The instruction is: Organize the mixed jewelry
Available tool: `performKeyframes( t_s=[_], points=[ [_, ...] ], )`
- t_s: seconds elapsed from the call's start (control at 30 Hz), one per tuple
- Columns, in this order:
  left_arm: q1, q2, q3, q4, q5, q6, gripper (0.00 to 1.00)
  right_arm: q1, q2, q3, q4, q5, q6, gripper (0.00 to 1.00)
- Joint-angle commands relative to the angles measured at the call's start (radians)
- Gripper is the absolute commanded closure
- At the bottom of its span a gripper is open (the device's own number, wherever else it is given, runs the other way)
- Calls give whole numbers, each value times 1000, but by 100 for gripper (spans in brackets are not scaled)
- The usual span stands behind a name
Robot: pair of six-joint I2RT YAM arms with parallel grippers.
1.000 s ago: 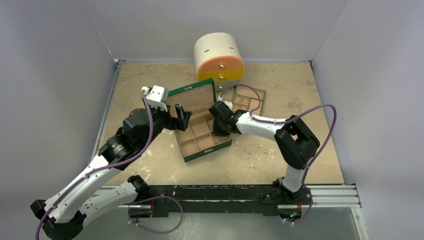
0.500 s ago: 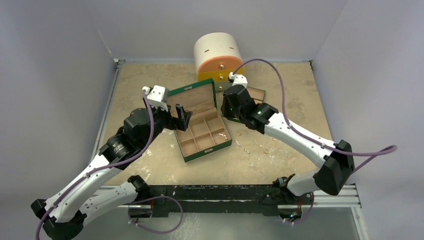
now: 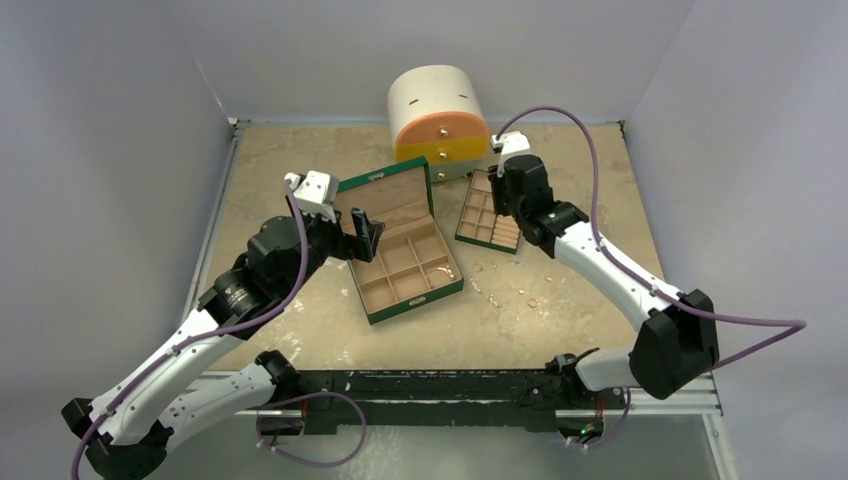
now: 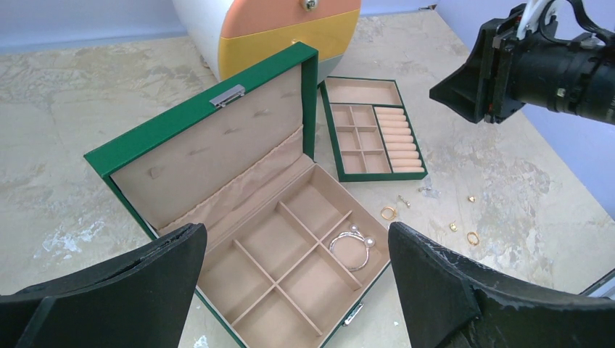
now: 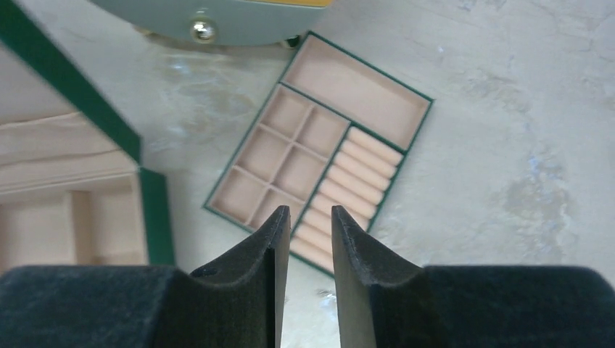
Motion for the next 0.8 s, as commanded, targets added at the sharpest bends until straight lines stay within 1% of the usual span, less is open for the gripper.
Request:
performKeyframes(
  t_s=[0.0, 0.1, 0.17, 0.27, 0.3, 0.37, 0.4, 0.77],
  points=[
    [-3, -14, 1, 31, -1, 5, 4, -80, 35, -13, 174, -135, -143, 69],
    [-2, -19, 1, 30, -2, 5, 4, -126, 90, 15, 199, -185, -147, 68],
    [-2, -24, 1, 29, -5, 5, 4, -168, 133, 35, 214, -263, -156, 65],
    [-2, -33, -1, 31, -8, 7, 4, -232, 188, 54, 235, -431, -170, 57],
    [-1, -35, -1, 30, -10, 7, 4, -247, 204, 59, 239, -464, -165, 53],
    [-2, -38, -1, 30, -10, 7, 4, -268, 235, 63, 261, -485, -163, 48],
    [-3, -39, 0, 30, -10, 7, 4, -278, 253, 73, 263, -499, -163, 48],
    [-1, -48, 0, 30, -14, 8, 4, -359, 461, 205, 224, -581, -146, 47]
  ],
)
